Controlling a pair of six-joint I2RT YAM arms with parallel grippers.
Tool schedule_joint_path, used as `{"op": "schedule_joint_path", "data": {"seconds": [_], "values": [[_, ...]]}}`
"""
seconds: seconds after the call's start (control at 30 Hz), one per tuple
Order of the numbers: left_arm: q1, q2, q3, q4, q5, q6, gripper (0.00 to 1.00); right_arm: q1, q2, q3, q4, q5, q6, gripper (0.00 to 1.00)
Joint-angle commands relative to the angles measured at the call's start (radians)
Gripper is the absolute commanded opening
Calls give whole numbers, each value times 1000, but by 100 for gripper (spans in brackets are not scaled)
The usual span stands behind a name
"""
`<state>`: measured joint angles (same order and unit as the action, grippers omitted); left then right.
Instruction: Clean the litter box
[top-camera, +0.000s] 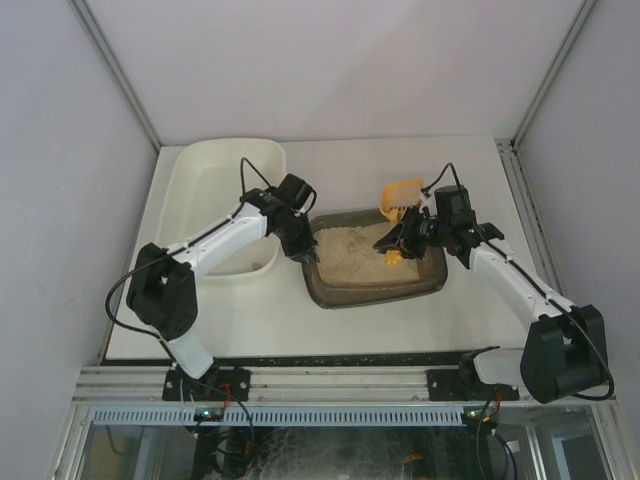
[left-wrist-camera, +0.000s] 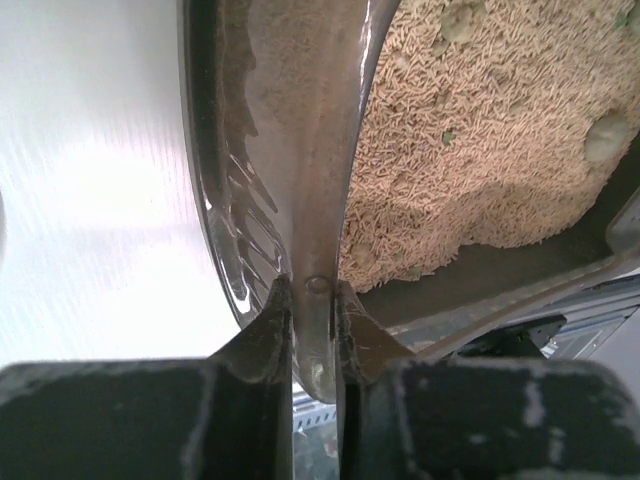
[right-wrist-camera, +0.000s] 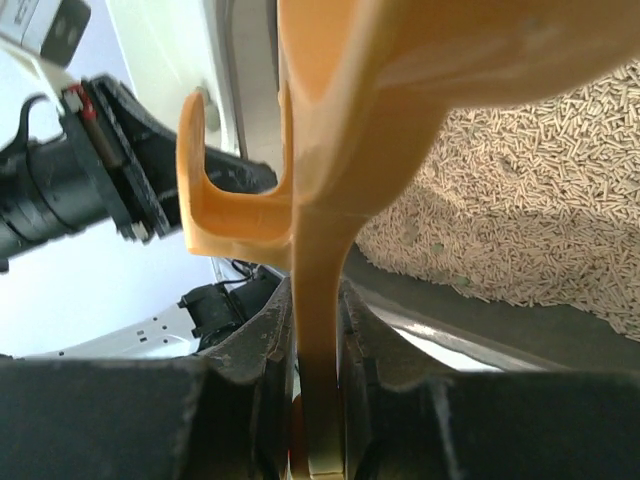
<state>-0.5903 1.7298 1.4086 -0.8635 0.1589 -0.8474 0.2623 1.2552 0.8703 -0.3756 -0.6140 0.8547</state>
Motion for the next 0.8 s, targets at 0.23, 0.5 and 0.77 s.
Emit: {"op": "schedule_joint_path", "data": {"seconds": [0.23,0.5,0.77], "values": [[-116,-172,46,33,169,-134,70,20,93,221,-493,-25,-160,0],[78,-143,425,108,182,278,84,123,160,283,-742,3,-251,0],[267,15,437,331,577,529,90,163,277,312,-750,-62,-222,0]]}}
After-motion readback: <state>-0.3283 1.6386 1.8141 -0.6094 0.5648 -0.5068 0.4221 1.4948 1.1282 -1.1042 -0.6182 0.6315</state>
